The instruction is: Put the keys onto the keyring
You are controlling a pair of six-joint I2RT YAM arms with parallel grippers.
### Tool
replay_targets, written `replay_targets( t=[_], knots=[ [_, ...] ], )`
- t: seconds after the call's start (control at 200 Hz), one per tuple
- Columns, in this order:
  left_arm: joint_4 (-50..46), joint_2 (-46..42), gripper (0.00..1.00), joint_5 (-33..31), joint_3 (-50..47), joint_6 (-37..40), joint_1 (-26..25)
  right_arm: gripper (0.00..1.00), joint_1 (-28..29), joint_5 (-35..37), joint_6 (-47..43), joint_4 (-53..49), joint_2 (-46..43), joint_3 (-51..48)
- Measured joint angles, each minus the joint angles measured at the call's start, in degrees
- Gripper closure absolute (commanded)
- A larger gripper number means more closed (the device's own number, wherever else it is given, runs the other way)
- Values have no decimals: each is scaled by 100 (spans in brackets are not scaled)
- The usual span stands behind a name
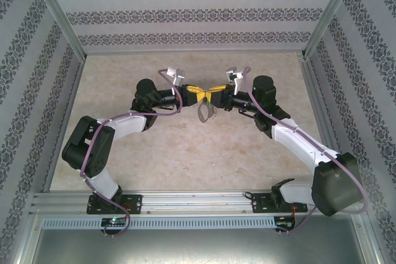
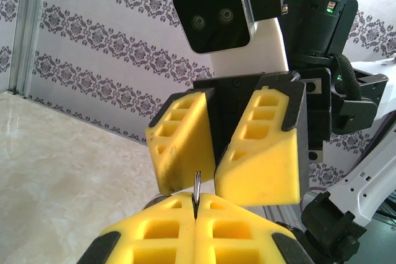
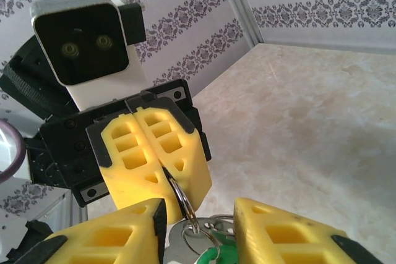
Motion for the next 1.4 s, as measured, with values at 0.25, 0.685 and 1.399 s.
replay_targets(
  t=[0.25,0.685,1.399],
  knots=[
    [0,2,100,-7,0,-22,2,100,0,-107,7,66,11,2],
    [-267,-98,55,-17,-15,201,35,100,24,-90,-498,-739,11,407],
    [-3410,-588,52,44,466,2107,332,100,120,538,-3296,-4398,590,2153]
  ],
)
